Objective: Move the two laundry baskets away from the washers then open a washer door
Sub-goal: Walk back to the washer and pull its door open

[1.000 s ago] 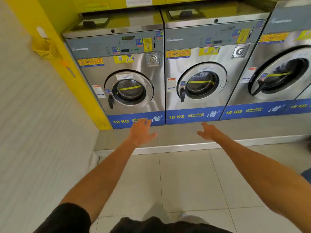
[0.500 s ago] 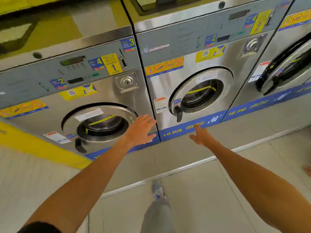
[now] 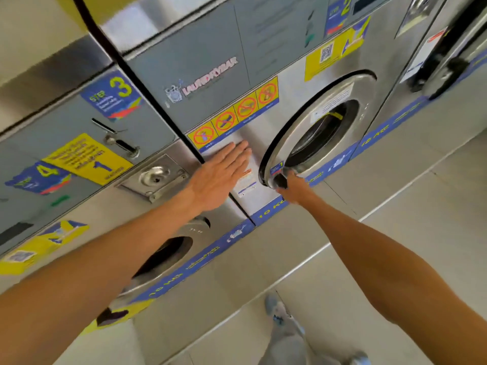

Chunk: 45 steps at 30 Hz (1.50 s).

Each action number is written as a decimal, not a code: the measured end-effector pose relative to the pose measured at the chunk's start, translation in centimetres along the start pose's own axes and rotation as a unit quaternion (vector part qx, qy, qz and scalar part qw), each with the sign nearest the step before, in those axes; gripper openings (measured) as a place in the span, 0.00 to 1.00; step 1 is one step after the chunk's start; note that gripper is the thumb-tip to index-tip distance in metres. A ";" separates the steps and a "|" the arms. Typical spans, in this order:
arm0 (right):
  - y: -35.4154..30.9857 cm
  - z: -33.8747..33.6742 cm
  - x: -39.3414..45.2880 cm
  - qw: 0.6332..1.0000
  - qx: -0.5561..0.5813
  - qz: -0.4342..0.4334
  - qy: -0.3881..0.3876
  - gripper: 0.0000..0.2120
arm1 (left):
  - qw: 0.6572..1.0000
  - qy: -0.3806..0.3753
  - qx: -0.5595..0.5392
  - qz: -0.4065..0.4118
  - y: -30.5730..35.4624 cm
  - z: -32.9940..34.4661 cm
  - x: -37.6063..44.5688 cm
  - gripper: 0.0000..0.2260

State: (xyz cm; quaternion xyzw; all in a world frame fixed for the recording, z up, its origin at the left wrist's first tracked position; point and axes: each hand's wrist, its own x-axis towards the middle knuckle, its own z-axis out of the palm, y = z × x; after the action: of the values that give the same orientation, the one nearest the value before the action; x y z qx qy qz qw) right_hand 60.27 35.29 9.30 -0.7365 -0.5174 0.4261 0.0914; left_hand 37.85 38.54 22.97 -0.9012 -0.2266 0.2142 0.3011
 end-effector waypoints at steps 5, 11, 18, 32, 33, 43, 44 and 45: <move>-0.3 1.5 1.8 1.000 -0.016 0.006 0.014 0.26 | 0.999 0.017 0.027 0.023 -1.1 1.7 0.1 0.35; 0.3 2.0 1.3 0.998 -0.053 0.002 0.035 0.24 | 1.000 0.009 0.020 0.018 -1.0 1.6 0.0 0.40; 3.2 0.6 -1.9 0.998 -0.061 0.001 0.021 0.24 | 0.999 -0.026 -0.022 -0.020 0.5 -1.1 0.2 0.43; 20.7 -9.8 -11.4 0.990 -0.140 0.018 -0.011 0.24 | 0.957 -0.149 -0.183 -0.168 2.5 -7.7 2.2 0.44; 21.8 -10.9 -11.8 0.989 -0.148 0.021 -0.007 0.24 | 0.950 -0.155 -0.199 -0.181 2.6 -8.1 2.2 0.45; 26.5 -17.9 -14.5 0.971 -0.233 0.039 -0.026 0.22 | 0.883 -0.139 -0.330 -0.302 4.5 -11.4 1.0 0.44; 26.6 -18.1 -14.6 0.970 -0.240 0.035 -0.030 0.22 | 0.883 -0.135 -0.334 -0.302 4.9 -11.8 0.9 0.43; 26.8 -18.3 -14.6 0.969 -0.244 0.031 -0.033 0.23 | 0.881 -0.134 -0.338 -0.303 5.3 -12.2 0.7 0.43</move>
State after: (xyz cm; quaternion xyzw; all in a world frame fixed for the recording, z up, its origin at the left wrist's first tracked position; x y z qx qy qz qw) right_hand 90.30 16.64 13.02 -0.7374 -0.5856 0.3138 -0.1218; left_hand 46.32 29.69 28.29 -0.7982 -0.5856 0.1414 -0.0051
